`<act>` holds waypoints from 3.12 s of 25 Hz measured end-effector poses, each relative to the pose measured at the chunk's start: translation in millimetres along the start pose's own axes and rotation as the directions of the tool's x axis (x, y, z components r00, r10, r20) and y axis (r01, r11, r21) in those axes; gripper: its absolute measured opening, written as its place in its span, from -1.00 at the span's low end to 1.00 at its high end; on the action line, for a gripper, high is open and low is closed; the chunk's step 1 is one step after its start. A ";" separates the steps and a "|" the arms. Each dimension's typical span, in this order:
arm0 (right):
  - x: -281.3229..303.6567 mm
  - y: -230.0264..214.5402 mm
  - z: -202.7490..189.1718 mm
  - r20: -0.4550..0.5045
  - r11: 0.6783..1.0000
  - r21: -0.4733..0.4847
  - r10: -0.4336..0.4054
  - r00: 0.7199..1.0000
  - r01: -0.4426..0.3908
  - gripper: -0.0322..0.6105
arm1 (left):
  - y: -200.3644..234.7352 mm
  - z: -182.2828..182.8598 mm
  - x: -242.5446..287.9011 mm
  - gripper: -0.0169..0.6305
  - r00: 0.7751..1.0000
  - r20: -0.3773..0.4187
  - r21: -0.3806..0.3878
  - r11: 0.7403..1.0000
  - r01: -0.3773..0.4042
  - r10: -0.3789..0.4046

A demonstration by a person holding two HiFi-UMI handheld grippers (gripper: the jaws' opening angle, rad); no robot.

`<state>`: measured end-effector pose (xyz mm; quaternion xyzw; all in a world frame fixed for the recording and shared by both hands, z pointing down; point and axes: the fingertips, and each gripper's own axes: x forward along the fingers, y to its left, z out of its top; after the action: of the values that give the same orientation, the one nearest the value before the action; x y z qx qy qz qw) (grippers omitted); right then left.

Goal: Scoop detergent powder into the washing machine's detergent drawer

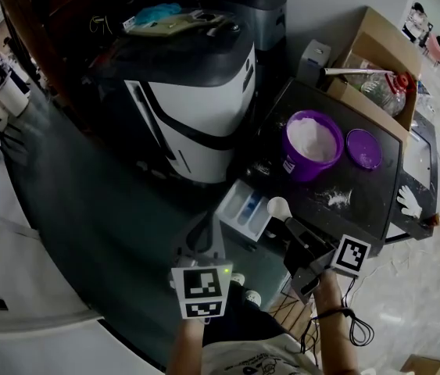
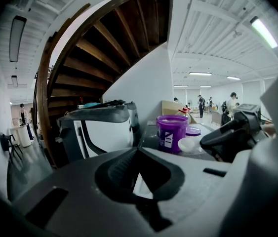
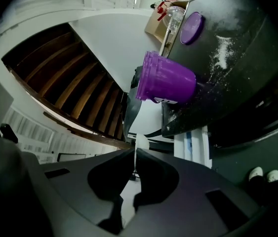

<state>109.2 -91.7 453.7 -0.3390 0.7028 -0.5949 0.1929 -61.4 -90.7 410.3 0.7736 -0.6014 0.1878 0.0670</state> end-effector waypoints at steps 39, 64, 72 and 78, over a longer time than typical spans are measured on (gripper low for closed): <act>38.9 -96.7 -19.7 0.113 0.486 -0.728 -0.610 0.784 0.483 -0.83 | 8.5 -61.7 36.5 -0.94 0.992 -0.099 -0.030 0.997 0.069 -0.072; 67.1 -109.3 -22.1 0.270 -0.102 -0.953 -0.710 0.651 0.284 -0.83 | 18.6 -72.6 54.7 -0.94 0.988 -0.136 -0.039 0.997 0.073 -0.078; 69.4 -115.1 -26.9 0.343 -0.313 -0.936 -0.713 0.612 0.159 -0.83 | 21.5 -75.2 54.3 -0.94 0.988 -0.139 -0.048 0.997 0.066 -0.073; 67.8 -121.5 -31.2 0.373 -0.390 -0.914 -0.710 0.597 0.106 -0.83 | 22.7 -79.2 51.0 -0.94 0.988 -0.141 -0.050 0.997 0.060 -0.067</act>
<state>71.0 -125.2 587.0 -0.4725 0.7002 0.0632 -0.5314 -89.3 -116.9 499.4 0.7751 -0.5744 0.2268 0.1336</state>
